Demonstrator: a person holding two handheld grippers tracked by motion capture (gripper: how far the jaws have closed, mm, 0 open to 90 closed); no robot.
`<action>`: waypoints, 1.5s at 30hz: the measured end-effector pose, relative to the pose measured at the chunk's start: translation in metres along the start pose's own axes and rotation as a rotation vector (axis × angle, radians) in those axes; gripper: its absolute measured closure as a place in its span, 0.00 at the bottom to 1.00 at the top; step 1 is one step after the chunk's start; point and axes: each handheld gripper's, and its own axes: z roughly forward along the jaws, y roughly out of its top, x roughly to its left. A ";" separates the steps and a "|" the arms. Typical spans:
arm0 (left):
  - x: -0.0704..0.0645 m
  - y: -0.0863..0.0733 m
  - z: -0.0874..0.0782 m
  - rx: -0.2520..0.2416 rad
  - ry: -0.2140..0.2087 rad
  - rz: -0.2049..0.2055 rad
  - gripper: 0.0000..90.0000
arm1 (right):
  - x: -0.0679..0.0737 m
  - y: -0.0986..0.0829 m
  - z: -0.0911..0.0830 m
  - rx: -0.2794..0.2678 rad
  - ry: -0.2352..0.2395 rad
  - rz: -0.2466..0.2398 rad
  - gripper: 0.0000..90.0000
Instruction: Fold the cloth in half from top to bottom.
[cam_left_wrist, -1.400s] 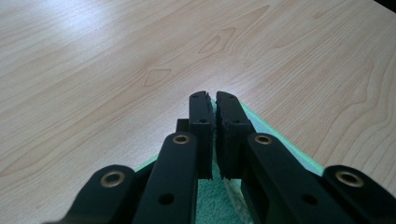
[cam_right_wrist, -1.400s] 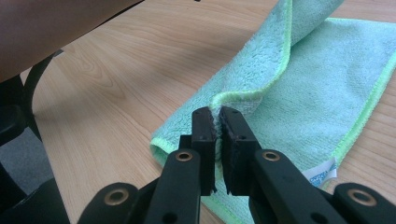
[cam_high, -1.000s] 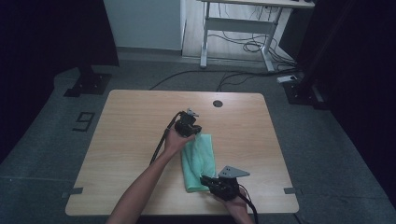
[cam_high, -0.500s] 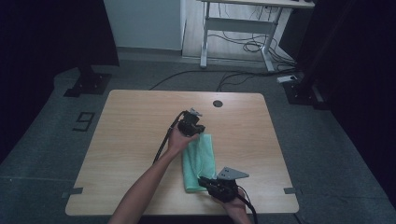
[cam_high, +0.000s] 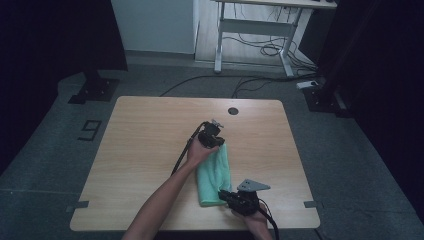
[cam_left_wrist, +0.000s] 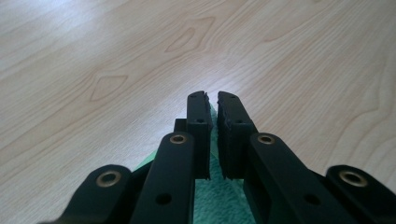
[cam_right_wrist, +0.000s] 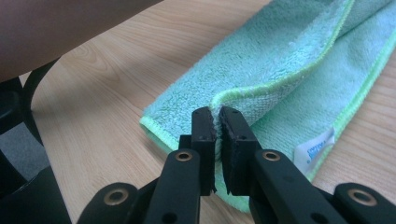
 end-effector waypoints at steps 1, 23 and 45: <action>0.000 0.000 0.000 0.000 0.000 0.000 0.93 | 0.000 0.000 0.000 0.000 0.000 0.000 0.93; 0.001 -0.003 0.012 0.024 0.029 -0.018 0.88 | -0.009 -0.006 0.003 0.052 -0.041 0.024 0.92; 0.005 -0.027 -0.042 -0.033 0.015 0.005 0.51 | -0.011 -0.006 -0.001 0.063 -0.059 0.024 0.75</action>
